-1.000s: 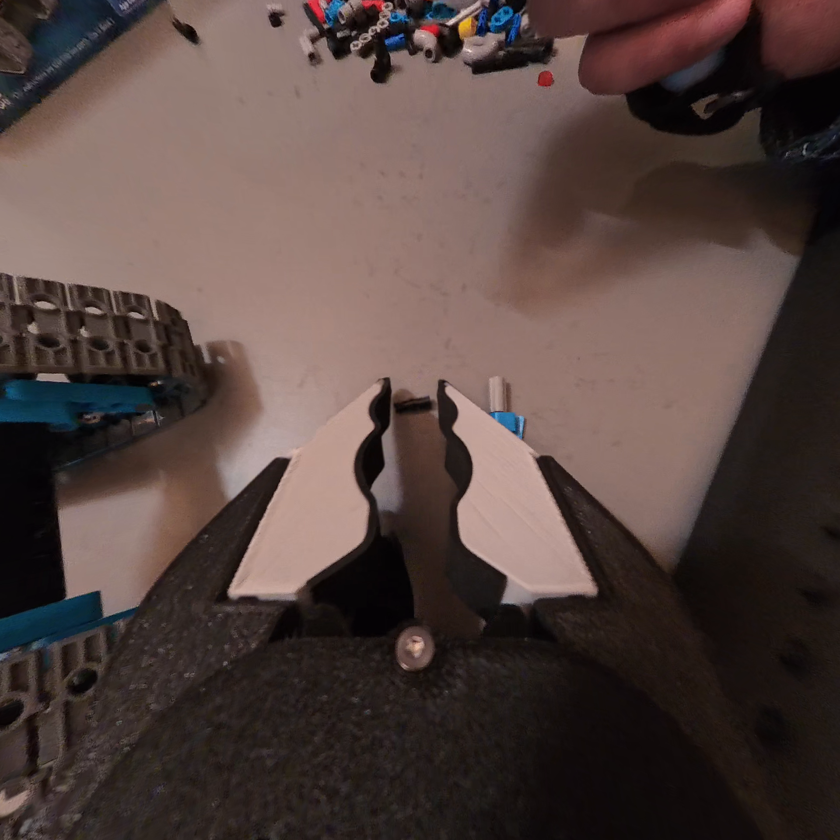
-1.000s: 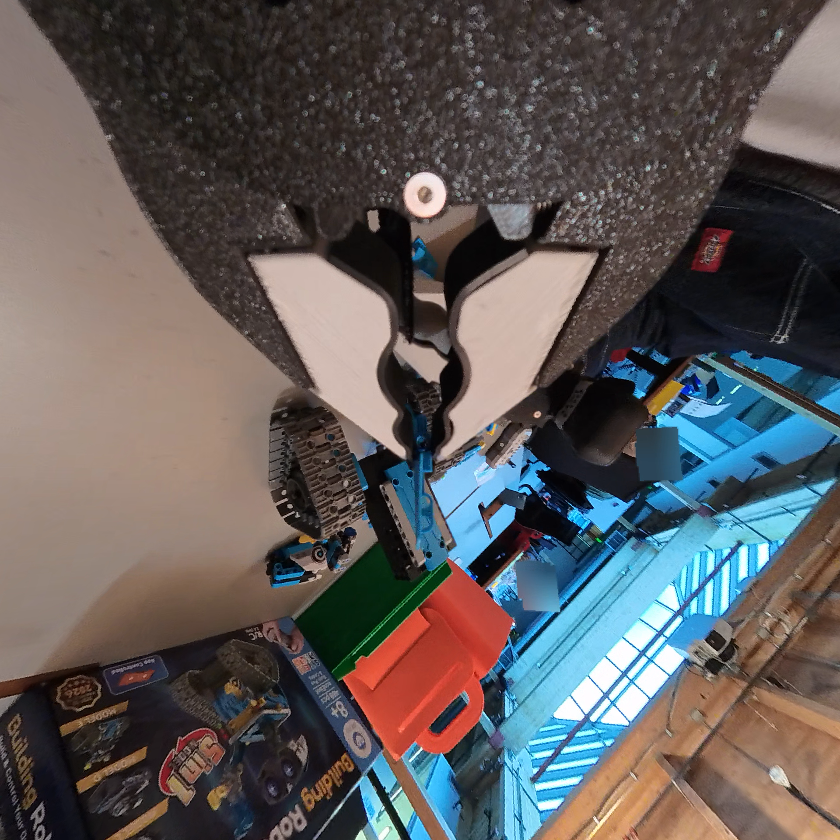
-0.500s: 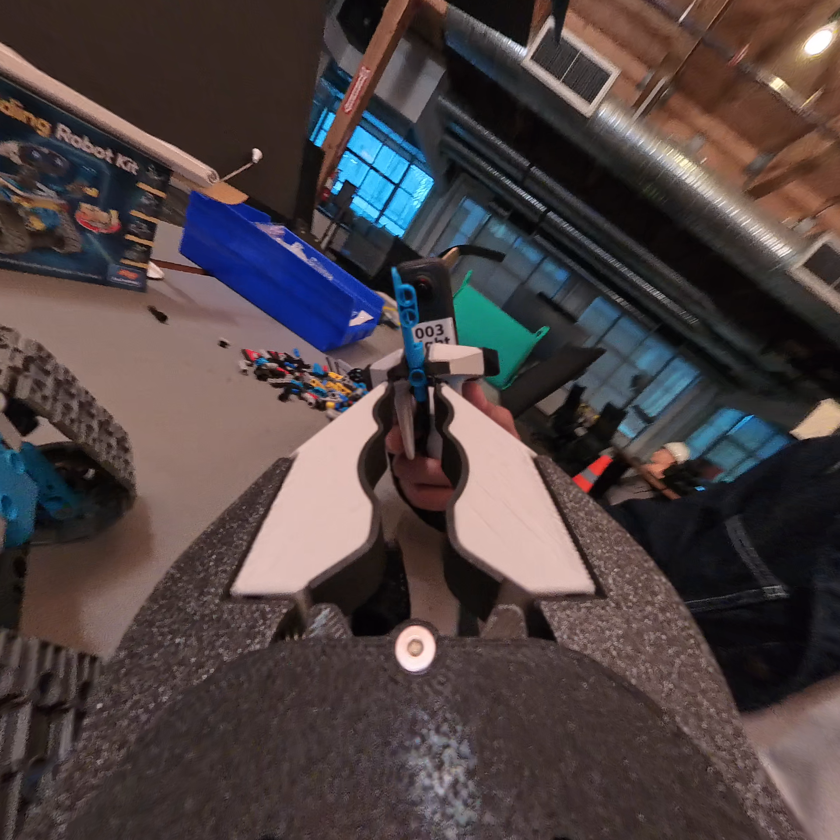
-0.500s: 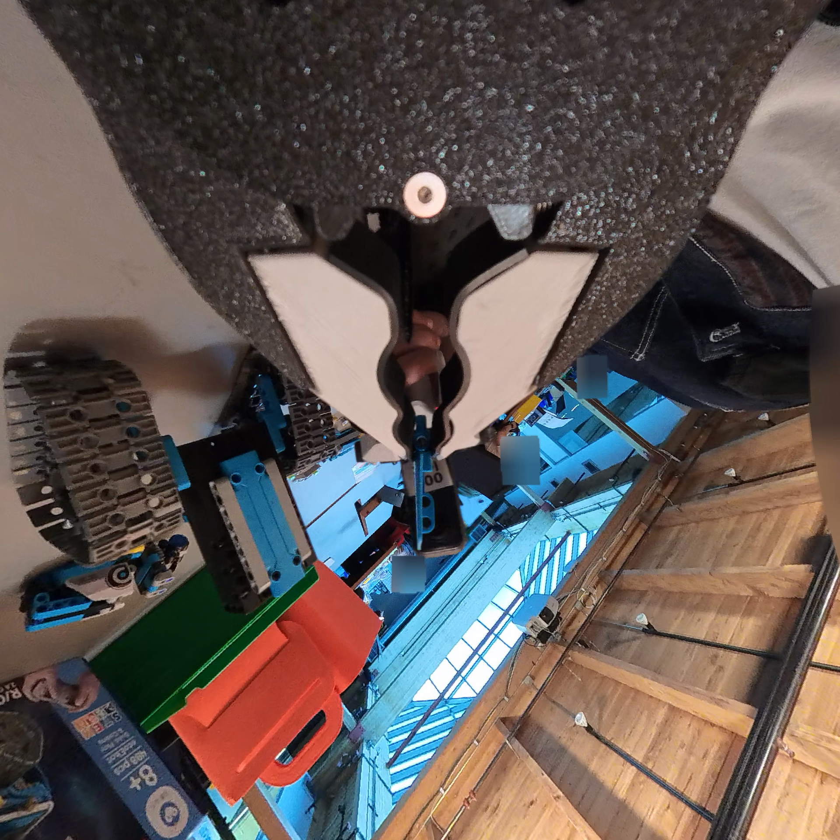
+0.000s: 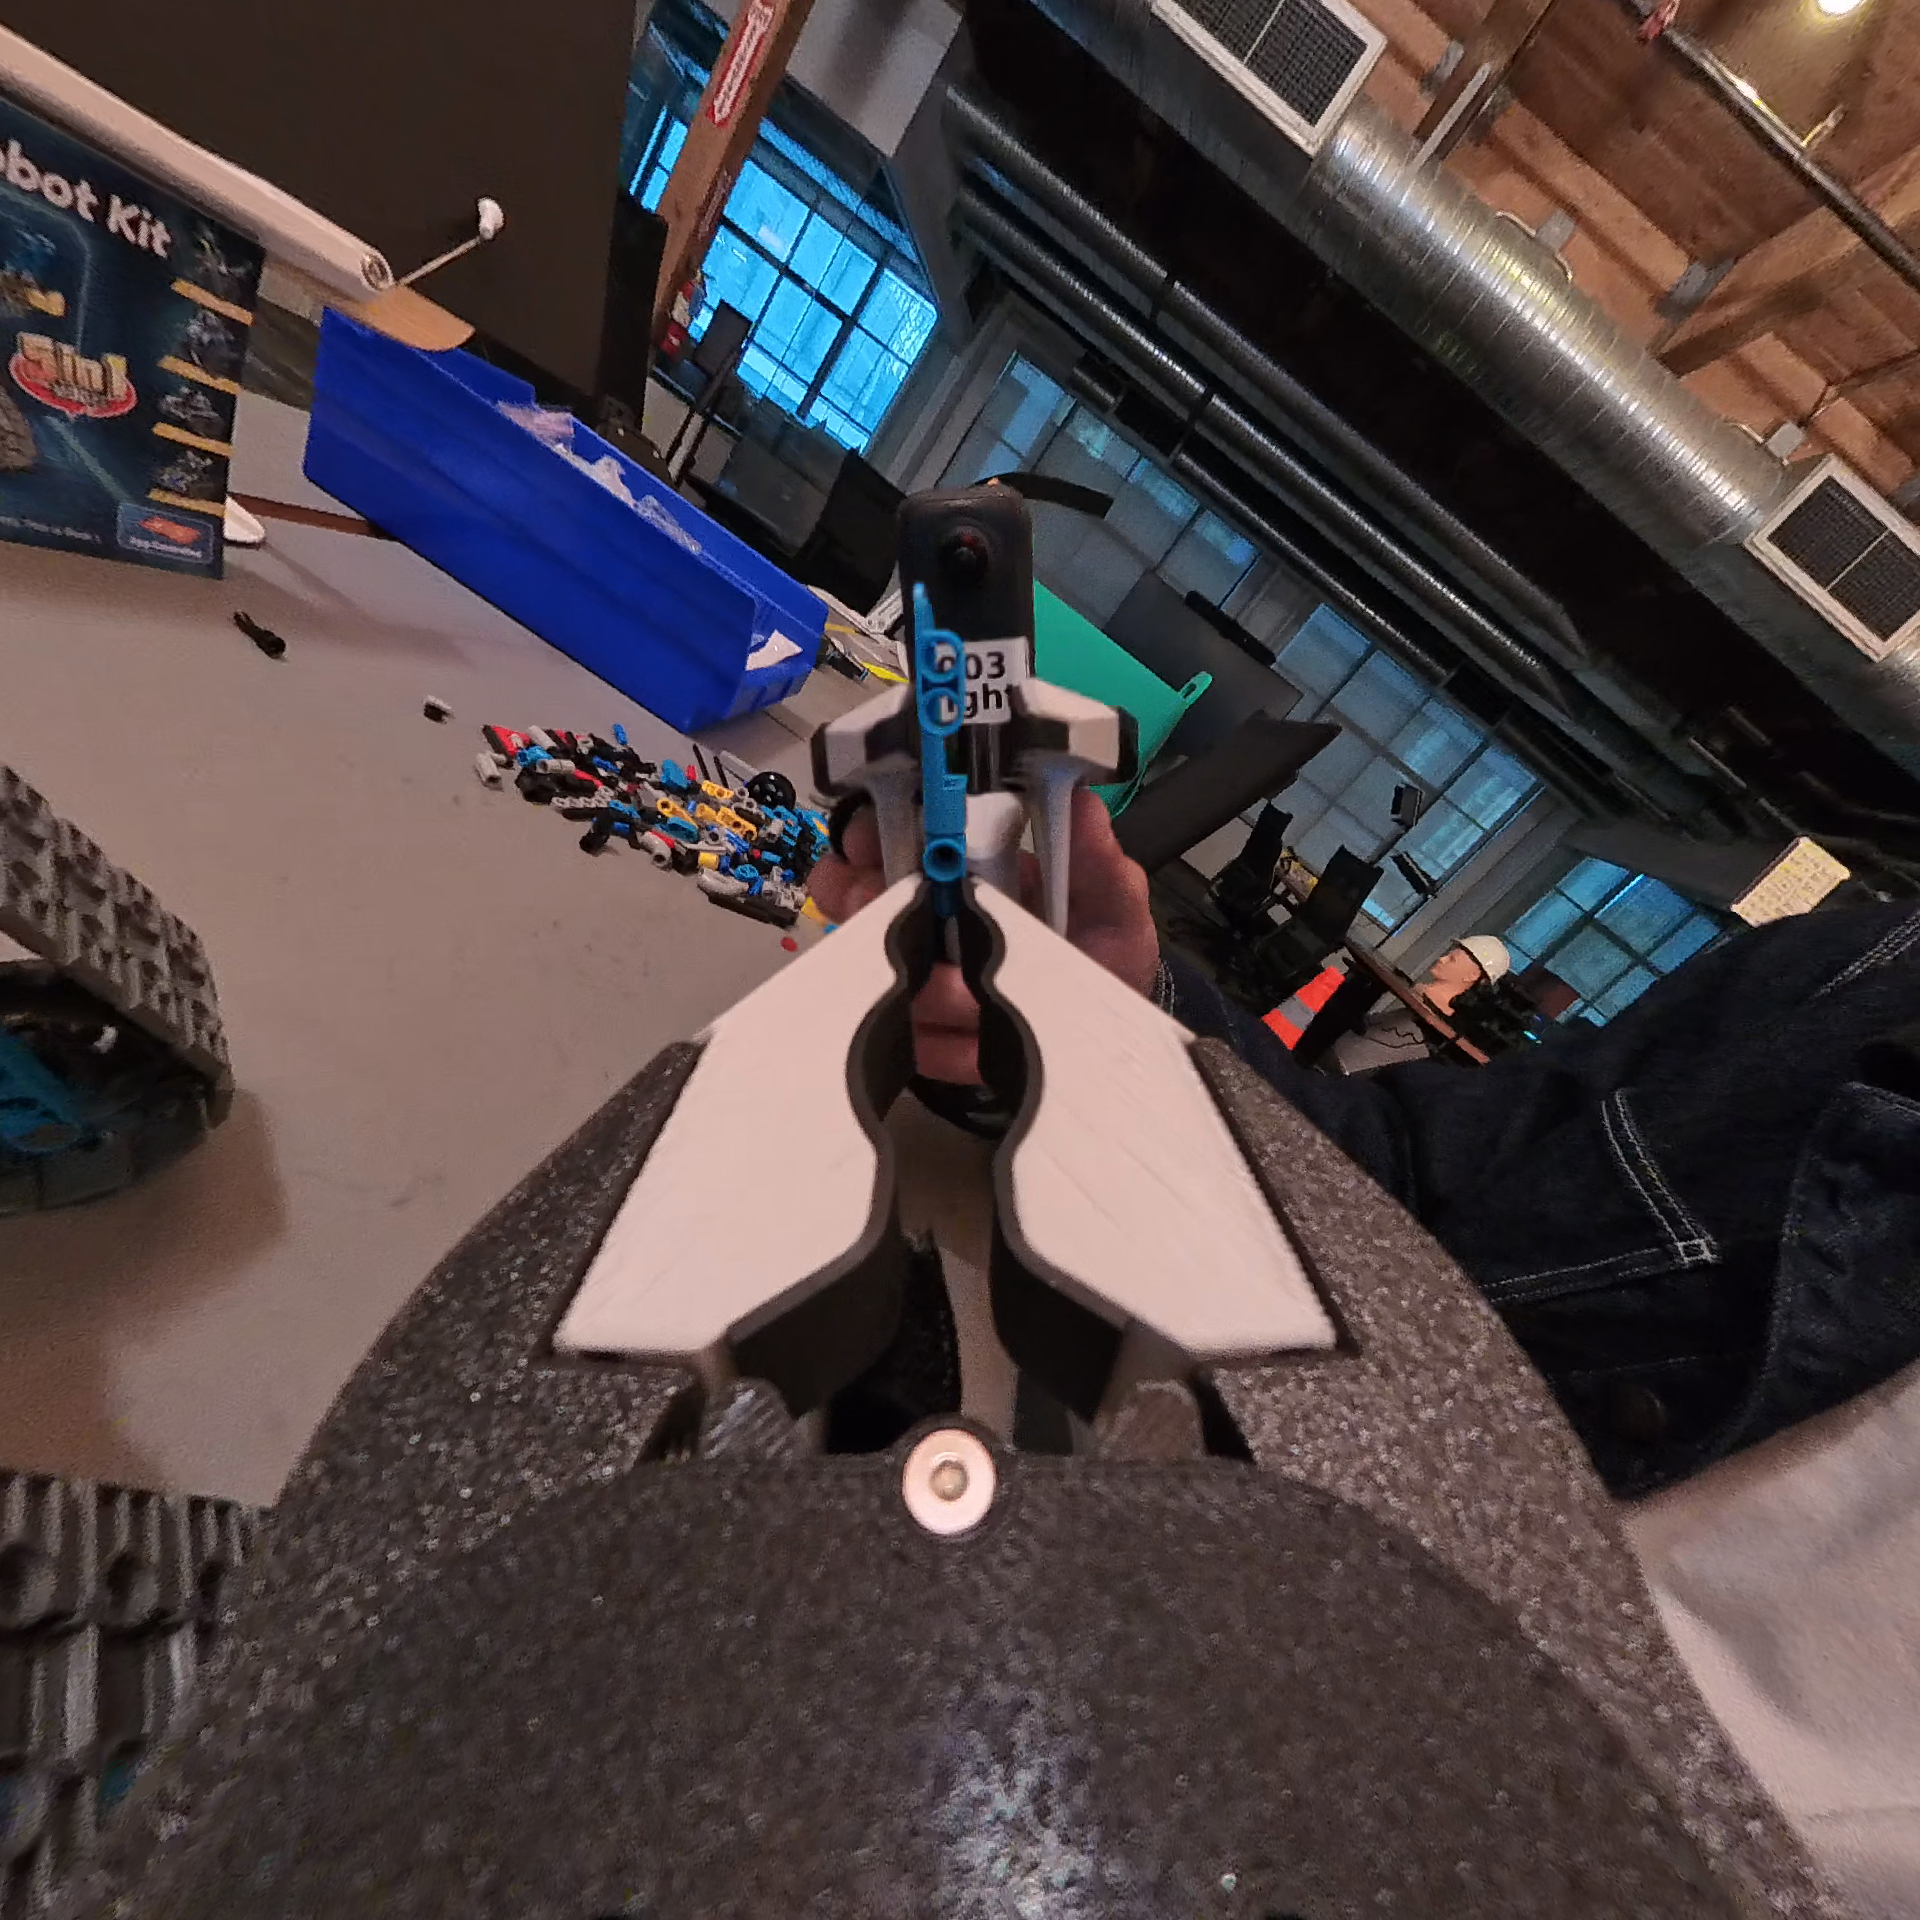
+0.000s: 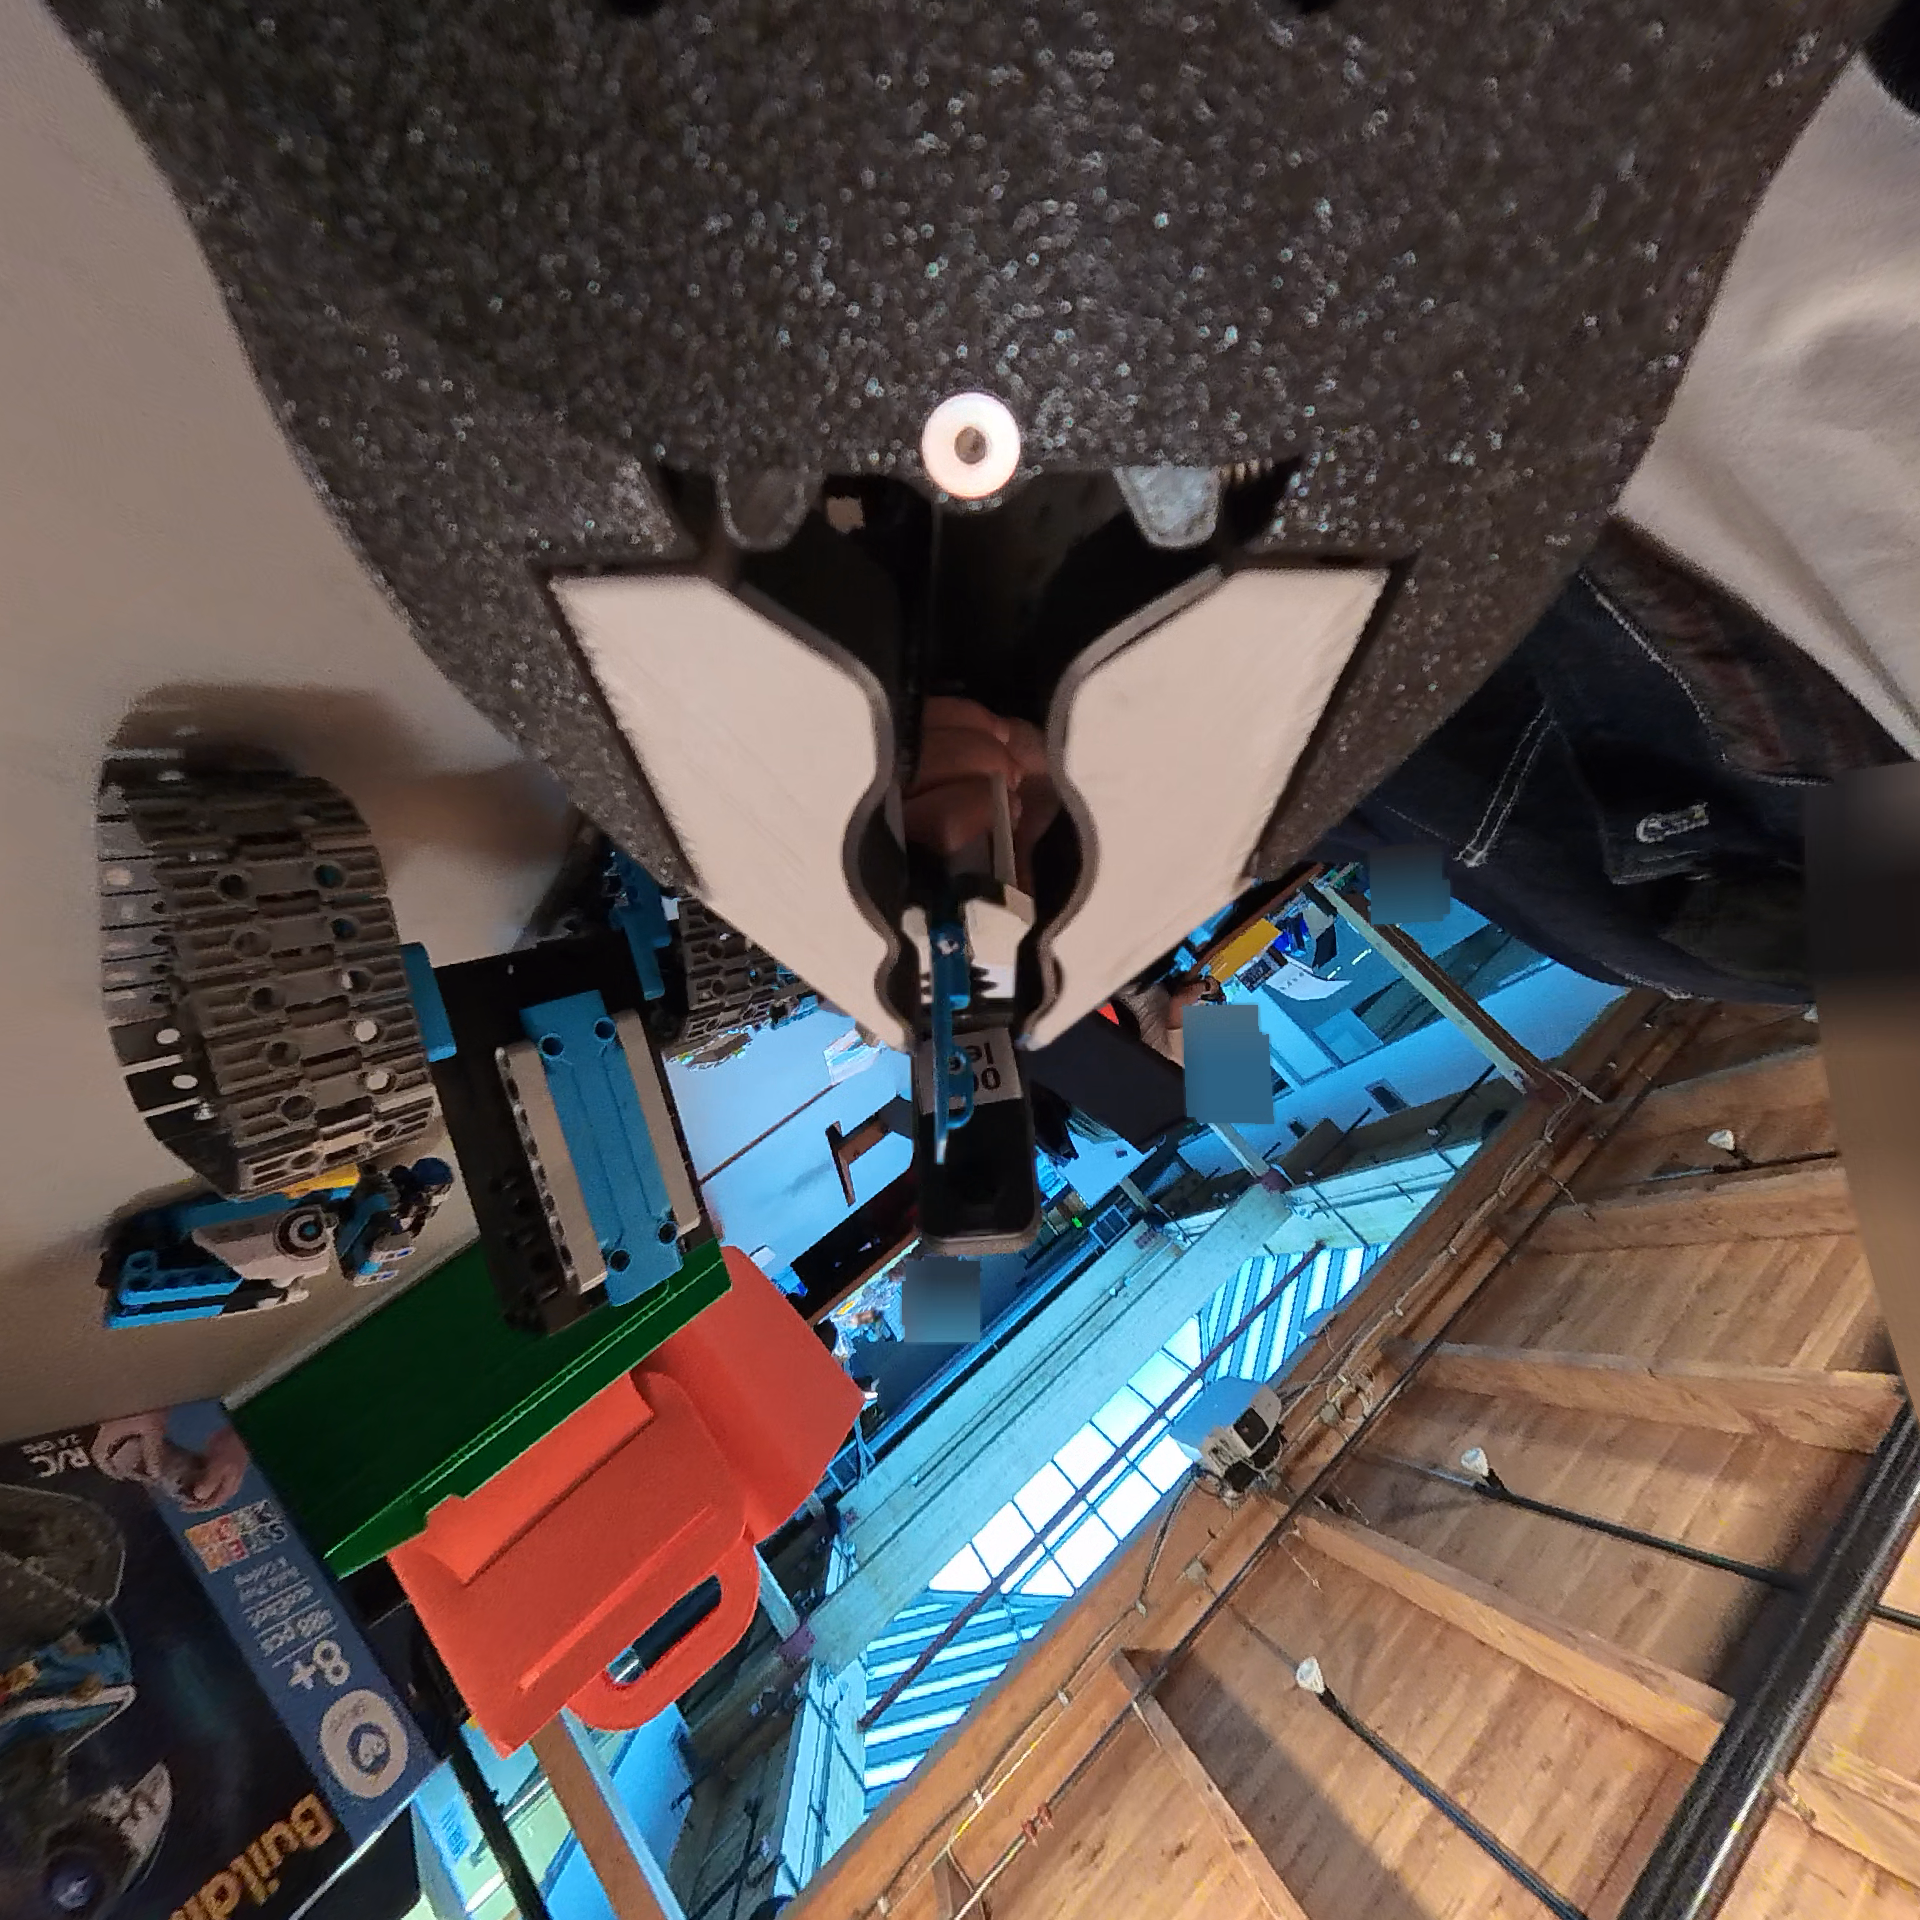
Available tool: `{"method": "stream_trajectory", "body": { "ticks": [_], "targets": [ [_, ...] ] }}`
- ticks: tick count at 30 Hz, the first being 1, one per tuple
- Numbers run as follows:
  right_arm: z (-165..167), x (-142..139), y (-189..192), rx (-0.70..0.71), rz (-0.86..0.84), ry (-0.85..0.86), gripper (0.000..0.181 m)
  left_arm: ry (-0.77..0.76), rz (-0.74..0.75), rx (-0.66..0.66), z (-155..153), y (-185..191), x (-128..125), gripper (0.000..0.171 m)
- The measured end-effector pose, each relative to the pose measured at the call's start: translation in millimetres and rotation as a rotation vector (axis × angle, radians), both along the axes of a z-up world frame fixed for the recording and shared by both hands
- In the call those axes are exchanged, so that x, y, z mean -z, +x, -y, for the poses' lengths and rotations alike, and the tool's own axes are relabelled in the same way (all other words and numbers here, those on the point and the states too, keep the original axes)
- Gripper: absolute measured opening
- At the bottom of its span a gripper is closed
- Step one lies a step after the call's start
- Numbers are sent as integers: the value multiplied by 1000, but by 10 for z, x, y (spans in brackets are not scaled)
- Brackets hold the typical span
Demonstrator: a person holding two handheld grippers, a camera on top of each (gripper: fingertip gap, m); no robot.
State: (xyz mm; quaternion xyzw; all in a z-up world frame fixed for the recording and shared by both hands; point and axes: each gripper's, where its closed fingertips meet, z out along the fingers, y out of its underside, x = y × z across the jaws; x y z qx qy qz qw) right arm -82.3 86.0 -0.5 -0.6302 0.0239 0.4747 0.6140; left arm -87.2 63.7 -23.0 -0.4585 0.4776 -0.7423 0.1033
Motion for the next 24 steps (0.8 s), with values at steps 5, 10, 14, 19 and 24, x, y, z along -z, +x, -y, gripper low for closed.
{"method": "stream_trajectory", "body": {
  "ticks": [5,10,14,19,24],
  "targets": [
    [3,142,-69,-38,69,-63,0,62,-33,26,73,-9,94,1],
    [8,165,-37,-15,75,-80,0,126,-28,-11,64,4,131,2],
    [-29,159,6,15,-7,-76,0,115,-36,-34,26,14,130,2],
    [-58,136,35,32,-95,-56,0,84,-27,-38,-15,17,95,2],
    [-45,126,-14,27,11,-61,0,132,-3,-54,-14,4,80,2]
  ]
}}
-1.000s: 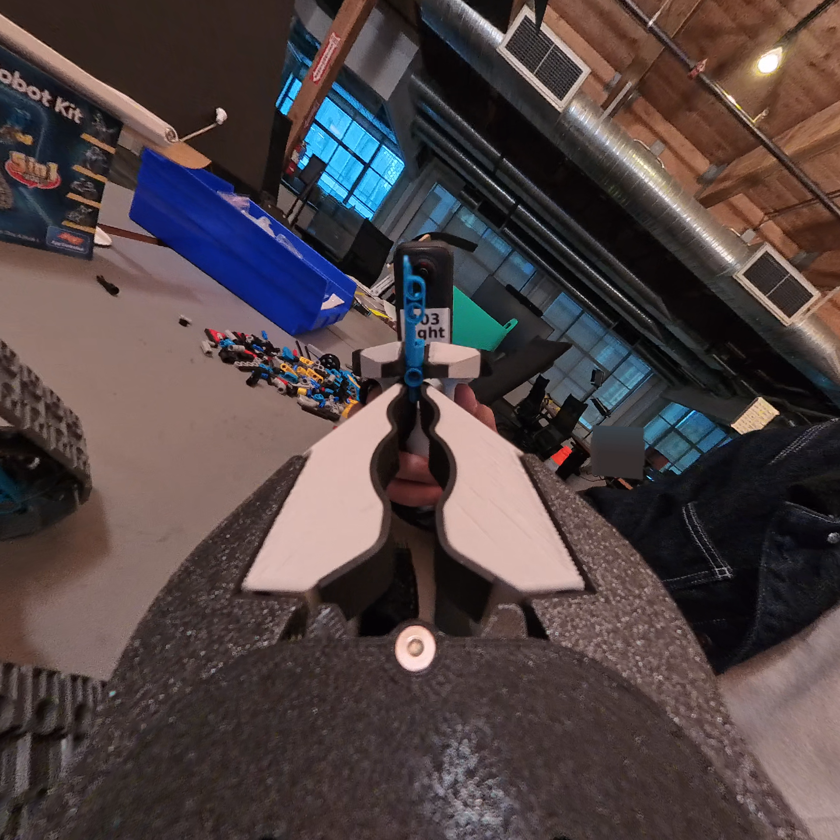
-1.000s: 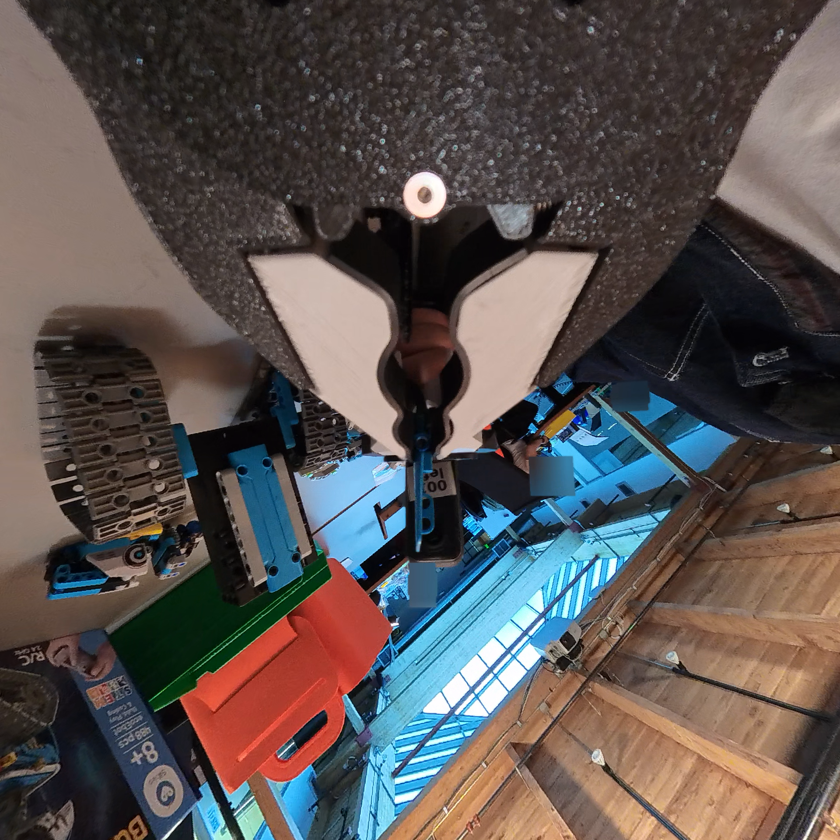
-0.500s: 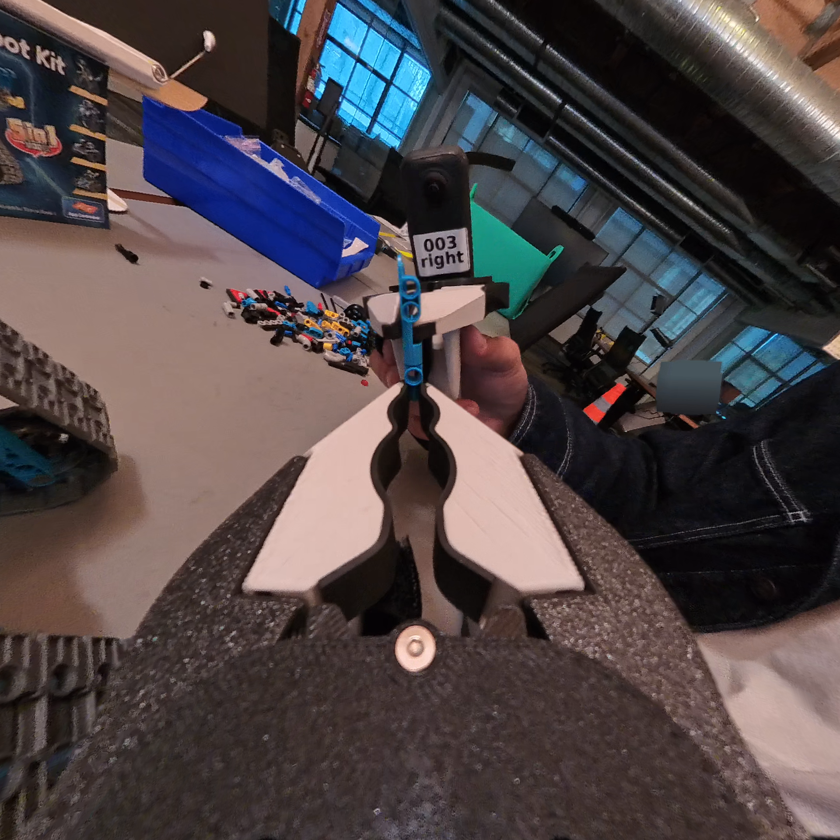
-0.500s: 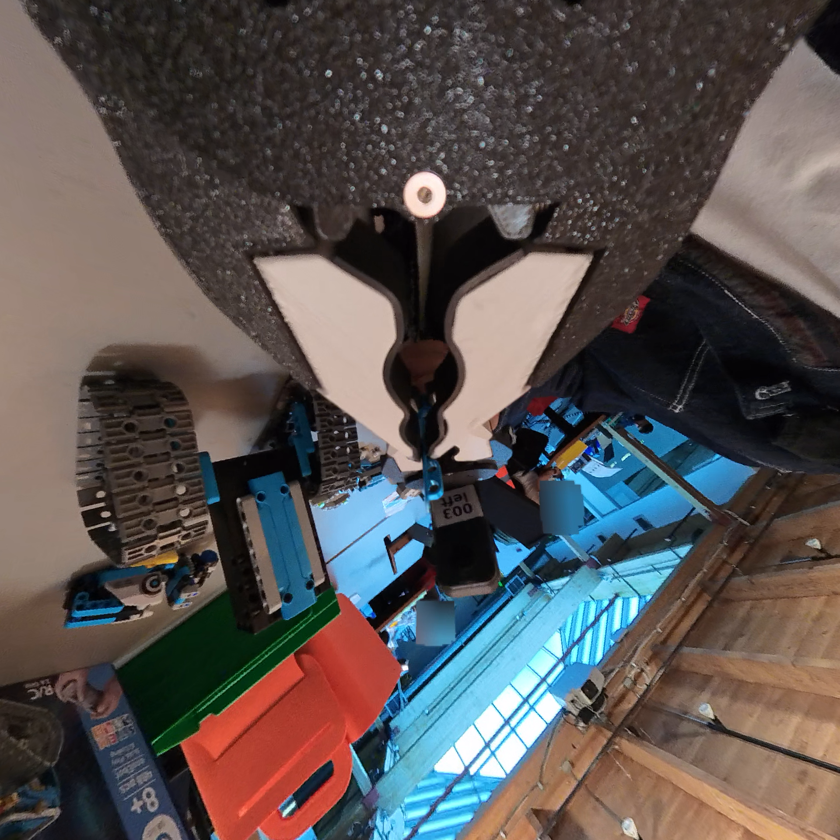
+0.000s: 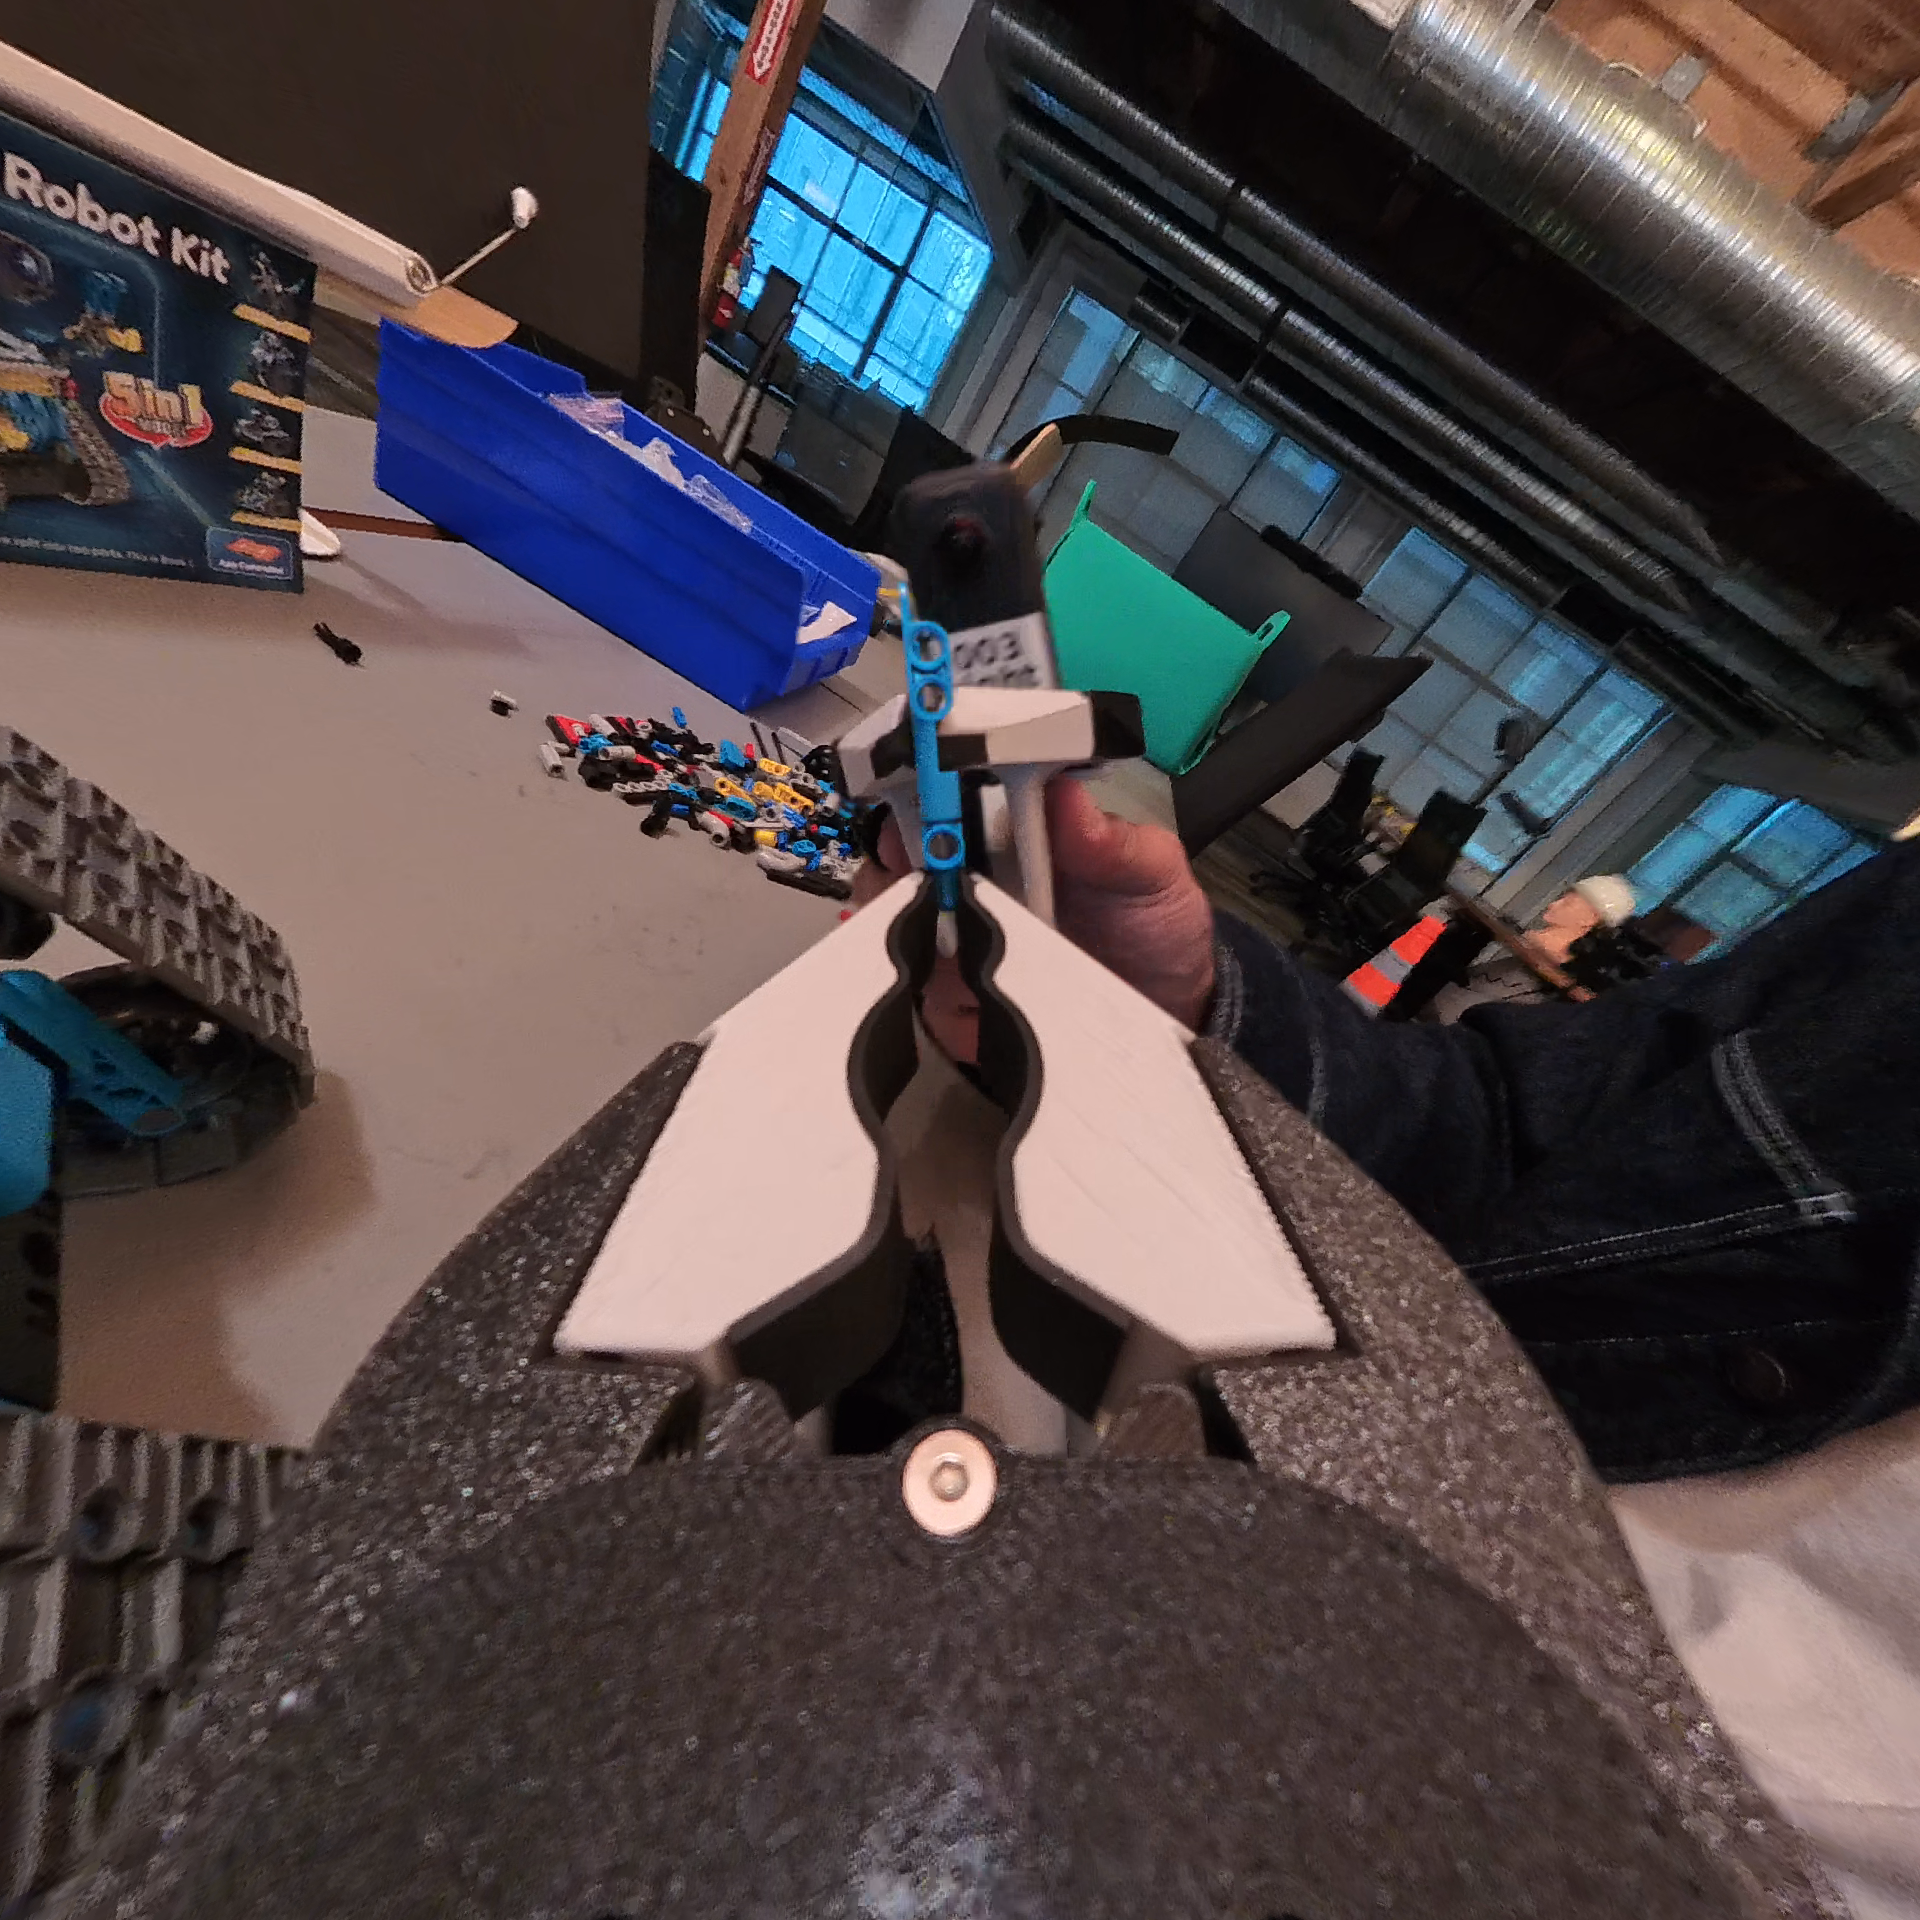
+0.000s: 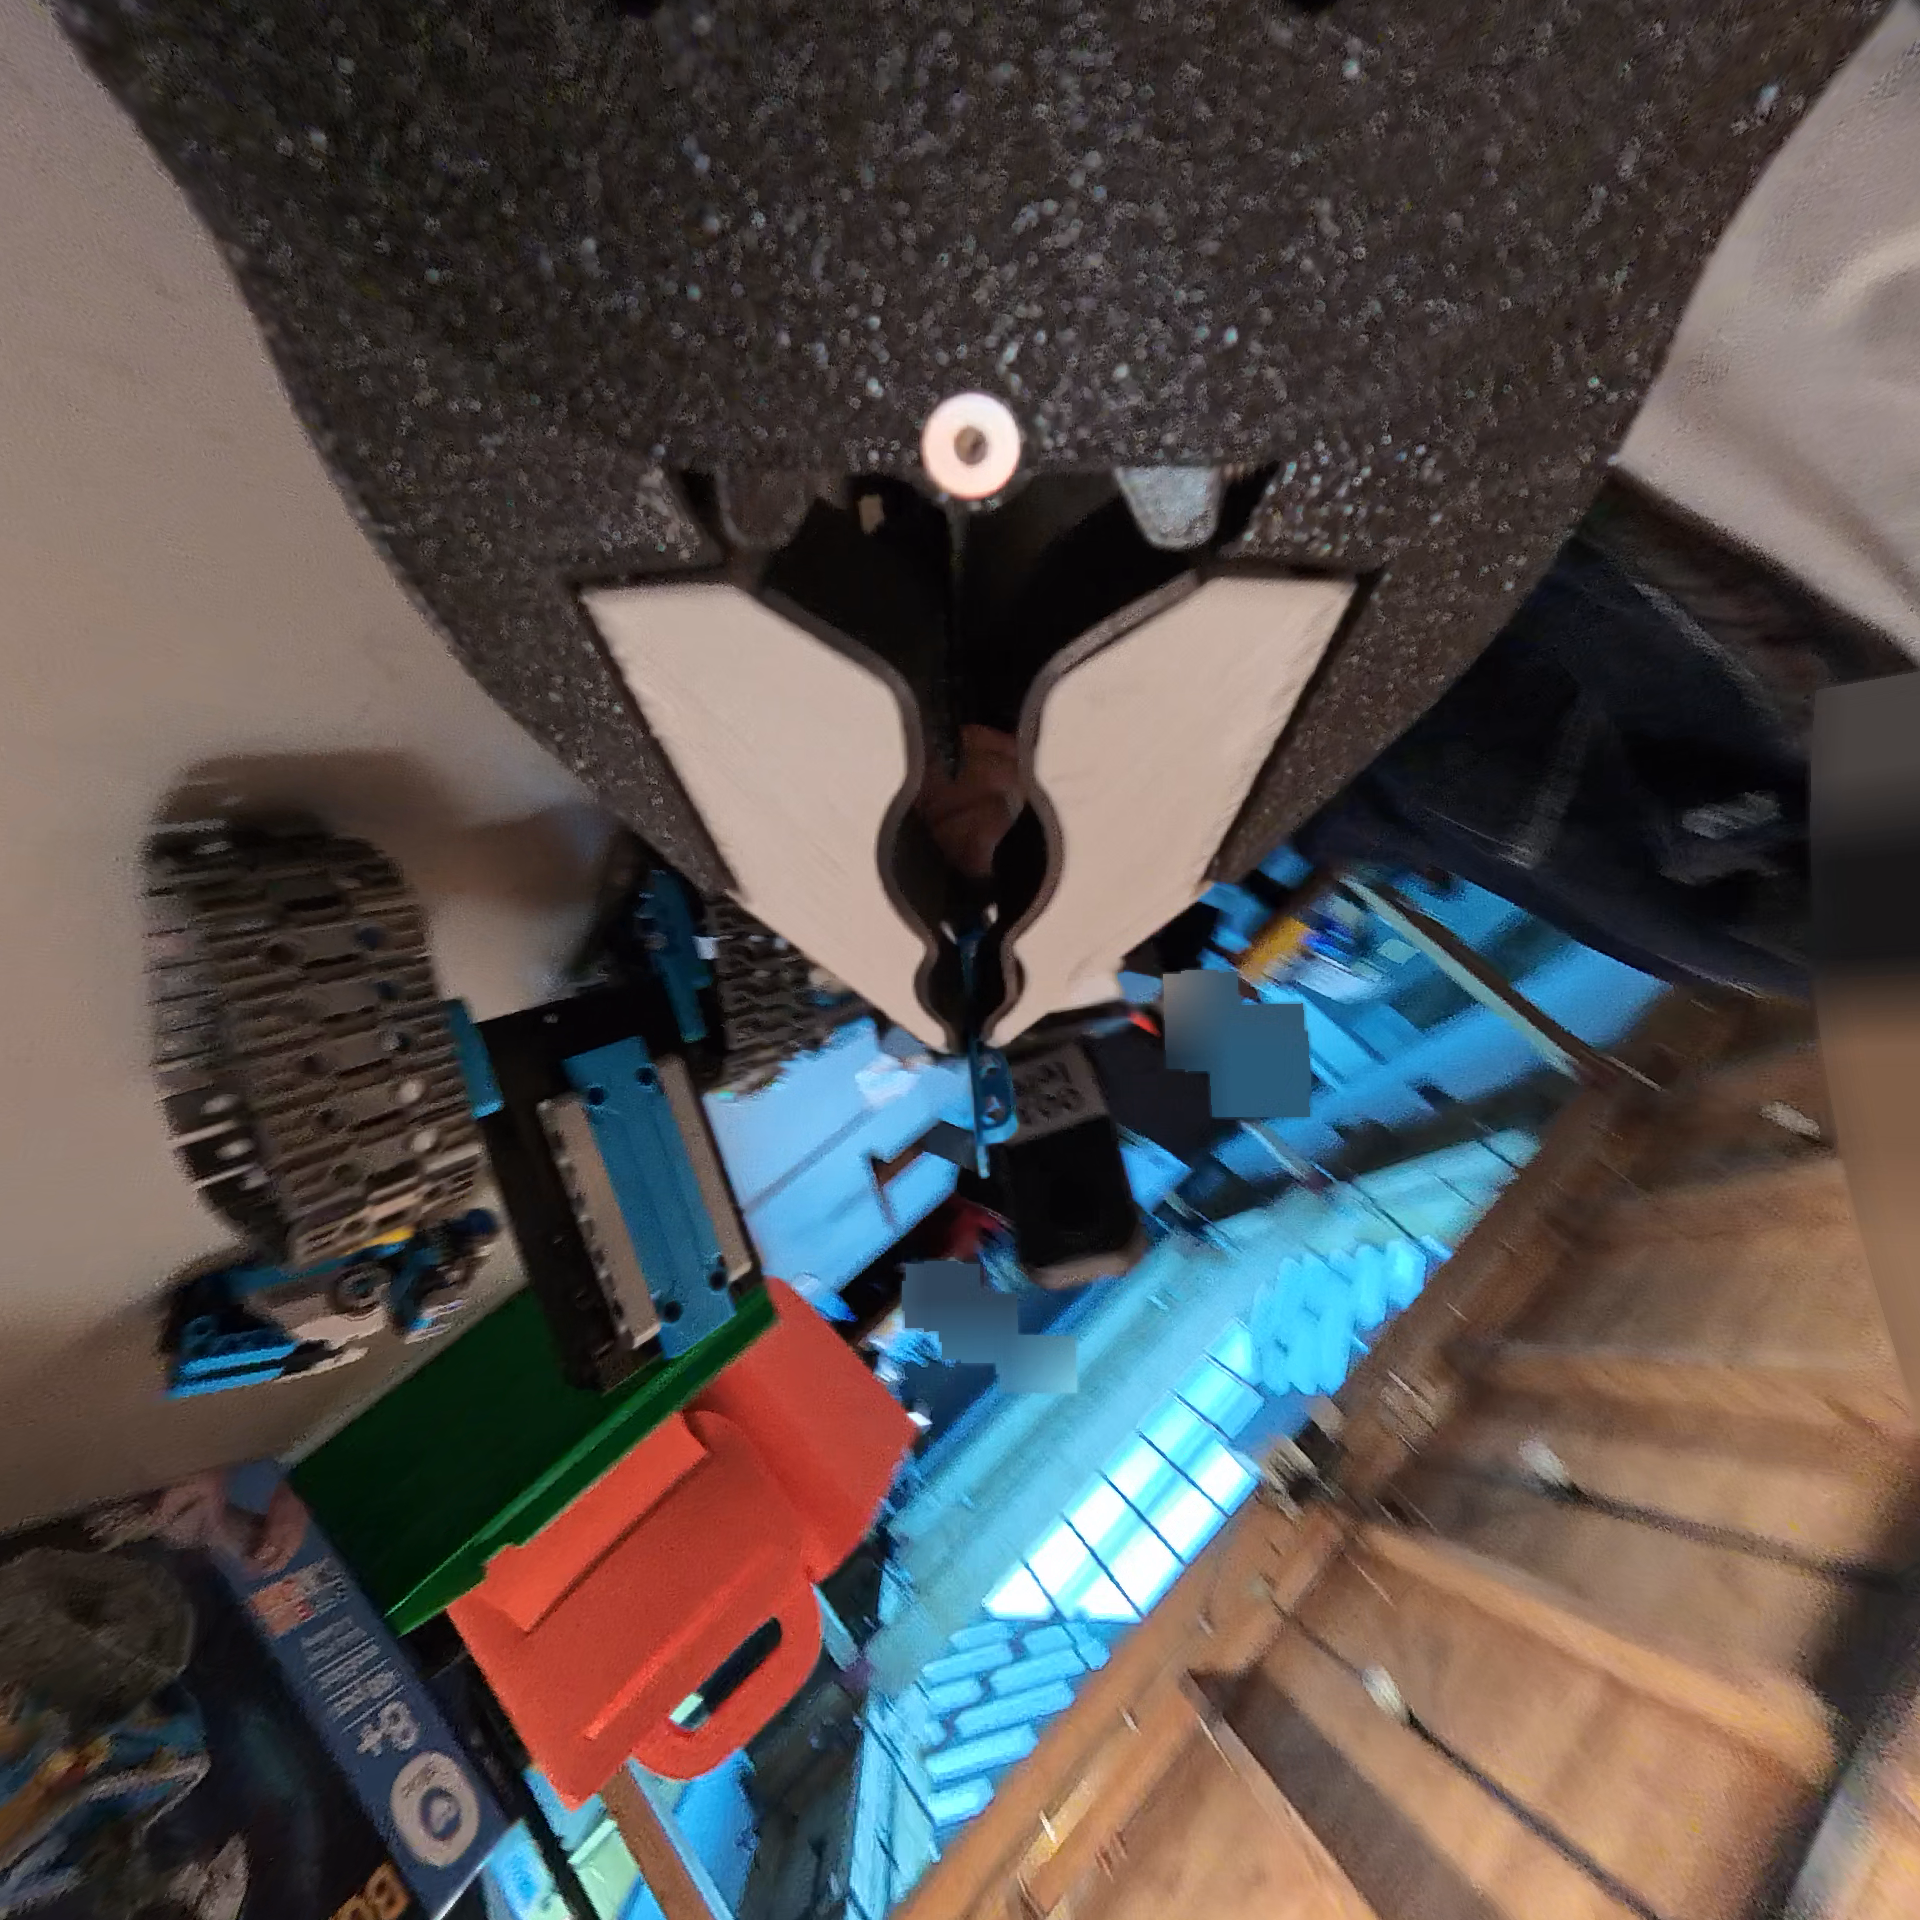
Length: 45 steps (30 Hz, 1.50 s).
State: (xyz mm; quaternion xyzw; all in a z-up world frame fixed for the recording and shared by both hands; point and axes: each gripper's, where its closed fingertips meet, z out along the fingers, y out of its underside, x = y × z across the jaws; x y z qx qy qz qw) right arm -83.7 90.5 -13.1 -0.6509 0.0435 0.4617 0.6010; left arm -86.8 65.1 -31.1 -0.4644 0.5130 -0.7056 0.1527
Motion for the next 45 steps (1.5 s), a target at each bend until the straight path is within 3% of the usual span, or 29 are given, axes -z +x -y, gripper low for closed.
{"method": "stream_trajectory", "body": {
  "ticks": [3,10,12,19,26,27,28,29,31,33,35,37,40,43,45],
  "targets": [
    [5,22,-39,55,229,-4,0,75,1,-37,1,11,44,3],
    [7,125,-72,29,244,-50,0,40,-22,-26,-33,7,68,15],
    [2,123,-100,19,233,-49,0,11,-18,3,-22,-16,50,7],
    [-1,57,-67,-5,44,-38,0,-14,14,-10,-20,-31,-12,6],
    [-38,-18,47,96,7,6,2,-52,-9,-26,-51,4,-7,6],
    [85,-380,476,282,-141,190,0,-3,-62,-10,-8,-12,135,5],
    [247,-516,938,379,-259,242,0,27,-97,-5,37,-42,242,5],
    [378,-534,1303,455,-315,259,0,2,-71,-3,45,-73,186,5],
    [401,-436,1254,407,-132,154,0,-33,-23,-23,-28,-73,63,5],
    [398,-306,1179,433,151,27,0,11,-75,-35,-19,-34,182,6],
    [482,216,1416,443,410,-344,0,130,-131,-58,1,5,345,6],
    [882,595,1933,613,607,-658,0,251,-136,-71,41,9,427,6],
    [1509,945,2364,701,757,-1013,0,340,-149,-56,120,21,515,6],
    [1803,1054,2547,739,754,-1112,0,383,-208,-83,70,60,642,6],
    [1974,1136,2620,743,741,-1184,12,370,-218,-100,28,67,646,6]
  ]
}}
